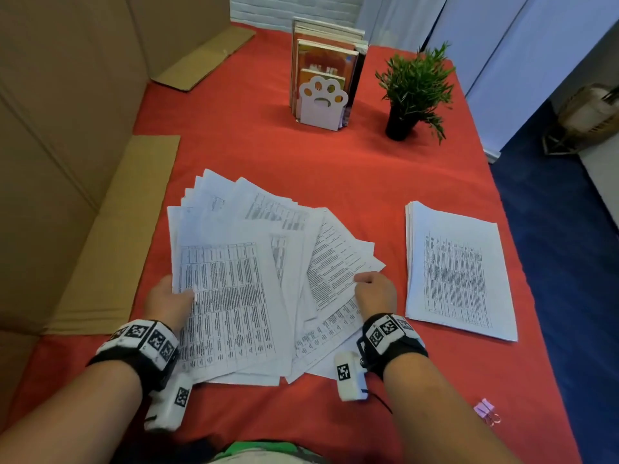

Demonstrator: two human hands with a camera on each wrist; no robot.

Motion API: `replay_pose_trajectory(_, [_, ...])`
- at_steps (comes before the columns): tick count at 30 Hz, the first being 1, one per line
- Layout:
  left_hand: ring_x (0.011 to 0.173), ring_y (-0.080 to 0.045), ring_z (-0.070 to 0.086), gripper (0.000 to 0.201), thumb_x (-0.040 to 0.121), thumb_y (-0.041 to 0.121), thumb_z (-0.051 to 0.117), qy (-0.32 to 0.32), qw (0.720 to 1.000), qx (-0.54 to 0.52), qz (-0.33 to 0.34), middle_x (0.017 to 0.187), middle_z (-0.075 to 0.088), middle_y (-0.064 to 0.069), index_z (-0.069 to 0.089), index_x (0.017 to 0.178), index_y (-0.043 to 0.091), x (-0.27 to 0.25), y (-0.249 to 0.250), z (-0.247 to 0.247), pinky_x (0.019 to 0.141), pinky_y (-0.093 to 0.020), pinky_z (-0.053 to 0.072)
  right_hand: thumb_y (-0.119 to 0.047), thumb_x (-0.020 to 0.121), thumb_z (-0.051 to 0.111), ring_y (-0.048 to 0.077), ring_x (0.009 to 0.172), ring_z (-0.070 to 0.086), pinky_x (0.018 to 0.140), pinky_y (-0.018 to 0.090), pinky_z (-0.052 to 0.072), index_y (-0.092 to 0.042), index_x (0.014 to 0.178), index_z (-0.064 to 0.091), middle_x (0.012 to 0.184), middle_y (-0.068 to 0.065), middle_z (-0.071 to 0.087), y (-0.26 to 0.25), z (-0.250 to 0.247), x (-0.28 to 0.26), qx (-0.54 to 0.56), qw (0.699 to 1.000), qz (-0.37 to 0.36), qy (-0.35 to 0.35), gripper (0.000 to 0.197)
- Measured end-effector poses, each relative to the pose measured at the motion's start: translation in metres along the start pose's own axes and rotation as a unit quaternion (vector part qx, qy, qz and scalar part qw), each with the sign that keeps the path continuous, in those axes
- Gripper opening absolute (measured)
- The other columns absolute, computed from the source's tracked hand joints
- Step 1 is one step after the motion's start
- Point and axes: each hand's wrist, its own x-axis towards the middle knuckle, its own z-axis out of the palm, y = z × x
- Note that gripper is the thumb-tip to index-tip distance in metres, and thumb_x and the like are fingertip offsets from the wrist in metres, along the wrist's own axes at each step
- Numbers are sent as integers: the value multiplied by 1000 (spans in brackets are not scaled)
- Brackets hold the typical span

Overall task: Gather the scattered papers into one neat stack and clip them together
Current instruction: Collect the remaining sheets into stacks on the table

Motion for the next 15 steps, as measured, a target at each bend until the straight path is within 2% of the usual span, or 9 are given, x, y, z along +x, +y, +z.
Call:
replay_pose_trajectory(2, [97, -31, 59, 32, 90, 5, 52, 18, 1000, -13, 1, 117, 62, -14, 56, 122, 4, 0, -2, -2, 83, -37, 44, -11, 82, 46, 23, 79, 60, 66, 27, 44, -13, 98, 59, 89, 5, 64, 1, -5, -2, 12, 1000, 11, 23, 20])
replay_pose_trajectory(4, [106, -36, 60, 35, 89, 8, 57, 23, 1000, -14, -1, 121, 62, -19, 56, 124, 3, 0, -3, -4, 85, -36, 43, -13, 85, 47, 18, 66, 55, 54, 24, 37, -16, 116, 45, 88, 6, 62, 1, -9, -5, 35, 999, 22, 27, 31])
replay_pose_trajectory(6, [108, -37, 60, 36, 88, 12, 61, 17, 1000, -7, -2, 122, 62, -20, 57, 122, 2, 0, -3, -5, 86, -36, 43, -7, 86, 46, 22, 75, 58, 60, 23, 40, -20, 139, 26, 99, 5, 60, -1, -12, -6, 48, 999, 21, 15, 58])
replay_pose_trajectory(8, [108, -37, 60, 37, 87, 15, 63, 7, 1000, 3, -2, 122, 63, -20, 57, 122, 1, 1, -2, -7, 89, -38, 44, -3, 85, 47, 29, 98, 61, 77, 25, 44, -17, 146, 16, 113, 7, 60, -1, -16, -2, 43, 998, 31, 24, 70])
replay_pose_trajectory(9, [108, -37, 60, 37, 87, 16, 63, 6, 1000, 7, -1, 121, 63, -19, 57, 121, 2, 2, -2, -9, 90, -39, 44, -2, 84, 48, 29, 105, 60, 81, 27, 43, -14, 146, 20, 117, 7, 61, -2, -19, 1, 31, 999, 31, 30, 69])
replay_pose_trajectory(10, [108, -37, 60, 37, 87, 16, 63, 8, 1000, 13, 0, 121, 63, -18, 57, 121, 3, 3, -2, -10, 92, -40, 44, -3, 83, 49, 29, 106, 60, 81, 26, 42, -12, 142, 29, 117, 7, 62, -1, -23, 4, 5, 999, 21, 32, 62])
replay_pose_trajectory(12, [109, -37, 59, 35, 87, 15, 62, 23, 999, 30, 6, 122, 63, -18, 56, 120, 5, 5, -1, -13, 95, -43, 44, -4, 84, 46, 32, 97, 61, 74, 26, 40, -7, 121, 51, 105, 12, 65, 0, -29, 11, -70, 996, -18, 50, 38])
replay_pose_trajectory(13, [110, -37, 59, 35, 87, 13, 62, 32, 999, 38, 11, 123, 62, -18, 56, 120, 6, 5, -1, -13, 96, -42, 43, -4, 85, 45, 33, 91, 61, 69, 27, 39, -5, 109, 56, 95, 14, 64, 1, -31, 13, -95, 992, -39, 68, 27])
replay_pose_trajectory(15, [112, -38, 57, 35, 88, 10, 60, 48, 998, 43, 15, 124, 61, -19, 54, 122, 5, 4, 0, -12, 96, -41, 42, -4, 88, 43, 32, 80, 59, 64, 28, 36, -3, 96, 58, 81, 11, 56, 1, -35, 20, -93, 989, -67, 99, 17])
